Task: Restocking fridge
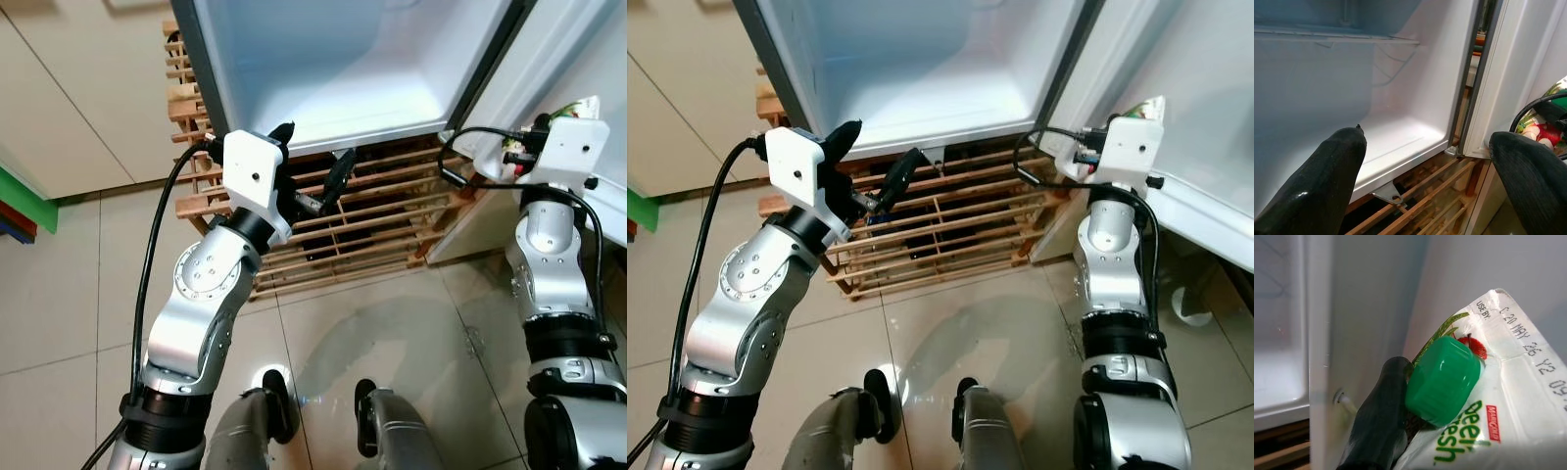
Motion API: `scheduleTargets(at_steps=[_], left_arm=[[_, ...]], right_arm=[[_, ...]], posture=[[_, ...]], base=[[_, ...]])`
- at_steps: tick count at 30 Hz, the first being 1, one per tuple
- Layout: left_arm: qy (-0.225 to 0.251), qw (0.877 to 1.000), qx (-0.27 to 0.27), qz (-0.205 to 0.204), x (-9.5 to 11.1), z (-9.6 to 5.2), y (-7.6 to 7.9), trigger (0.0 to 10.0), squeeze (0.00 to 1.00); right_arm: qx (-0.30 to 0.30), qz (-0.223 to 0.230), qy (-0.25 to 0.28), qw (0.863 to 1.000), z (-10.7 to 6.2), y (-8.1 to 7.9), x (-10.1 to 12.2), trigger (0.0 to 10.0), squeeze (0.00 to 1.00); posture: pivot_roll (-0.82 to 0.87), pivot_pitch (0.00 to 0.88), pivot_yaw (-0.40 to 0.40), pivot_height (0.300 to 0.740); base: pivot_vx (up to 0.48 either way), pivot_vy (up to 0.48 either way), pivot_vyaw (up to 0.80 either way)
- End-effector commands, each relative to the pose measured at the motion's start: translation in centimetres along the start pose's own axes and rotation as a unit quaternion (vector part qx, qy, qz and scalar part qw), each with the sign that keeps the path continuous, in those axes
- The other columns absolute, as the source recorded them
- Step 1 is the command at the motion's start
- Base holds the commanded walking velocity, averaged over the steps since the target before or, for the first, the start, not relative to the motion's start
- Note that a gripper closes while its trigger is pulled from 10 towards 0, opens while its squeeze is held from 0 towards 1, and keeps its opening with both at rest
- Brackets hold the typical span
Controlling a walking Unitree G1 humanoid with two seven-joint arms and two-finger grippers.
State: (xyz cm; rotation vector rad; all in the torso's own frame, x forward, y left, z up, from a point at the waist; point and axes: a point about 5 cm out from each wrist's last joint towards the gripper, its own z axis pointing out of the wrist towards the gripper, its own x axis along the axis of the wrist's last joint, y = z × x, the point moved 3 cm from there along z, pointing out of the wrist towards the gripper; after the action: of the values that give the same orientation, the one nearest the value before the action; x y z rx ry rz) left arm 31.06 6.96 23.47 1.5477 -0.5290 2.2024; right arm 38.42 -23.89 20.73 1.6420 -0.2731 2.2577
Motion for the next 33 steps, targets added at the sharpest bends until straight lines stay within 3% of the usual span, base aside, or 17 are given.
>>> scheduleTargets(at_steps=[1,7,18,20,21,22,25,29,33], left_arm=[[-0.002,1.000,-0.008,-0.002,-0.2,0.0,0.2,10.0,0.00],[-0.003,1.000,-0.026,-0.010,-0.9,1.0,0.1,10.0,0.00],[0.006,0.999,-0.053,-0.007,-1.0,2.4,0.2,10.0,0.00],[0.010,0.998,-0.063,-0.004,-1.1,2.8,0.2,10.0,0.00],[0.010,0.998,-0.063,-0.004,-1.1,2.8,0.2,10.0,0.00],[0.012,0.998,-0.065,-0.004,-1.2,2.8,0.2,10.0,0.00],[0.012,0.998,-0.064,-0.004,-1.2,2.9,0.1,10.0,0.00],[0.014,0.998,-0.063,-0.005,-1.3,2.9,0.1,10.0,0.00],[0.017,0.998,-0.064,-0.007,-1.4,2.9,-0.1,10.0,0.00]], right_arm=[[0.002,0.021,-0.069,0.997,-1.0,-0.1,-2.8,10.0,0.00],[0.022,0.054,-0.072,0.996,-2.1,-1.5,-2.2,10.0,0.00],[0.011,0.041,-0.053,0.998,-2.8,-0.3,-1.3,10.0,0.00],[0.005,0.001,0.004,1.000,-2.5,0.5,0.7,10.0,0.00],[0.005,0.001,0.004,1.000,-2.5,0.5,0.7,10.0,0.00],[0.007,-0.031,0.040,0.999,-2.3,0.6,1.9,10.0,0.00],[0.035,-0.111,0.112,0.987,-1.9,-0.2,3.8,10.0,0.00],[0.058,-0.144,0.132,0.979,-1.2,-1.2,3.9,10.0,0.00],[0.094,-0.198,0.130,0.967,-0.5,-2.6,2.5,10.0,0.00]], posture=[[-0.11,0.260,0.039,0.740],[-0.21,0.179,0.085,0.740],[-0.26,0.115,0.132,0.740],[-0.26,0.092,0.142,0.740],[-0.26,0.092,0.142,0.740],[-0.26,0.086,0.144,0.740],[-0.27,0.078,0.150,0.740],[-0.26,0.076,0.160,0.740],[-0.26,0.075,0.180,0.740]], base=[[0.000,0.000,0.00],[0.000,0.000,0.00],[0.000,0.000,0.00],[0.000,0.000,0.00],[0.000,0.000,0.00],[0.000,0.000,0.00],[0.000,0.000,0.00],[0.000,0.000,0.00],[0.000,0.000,0.00]])
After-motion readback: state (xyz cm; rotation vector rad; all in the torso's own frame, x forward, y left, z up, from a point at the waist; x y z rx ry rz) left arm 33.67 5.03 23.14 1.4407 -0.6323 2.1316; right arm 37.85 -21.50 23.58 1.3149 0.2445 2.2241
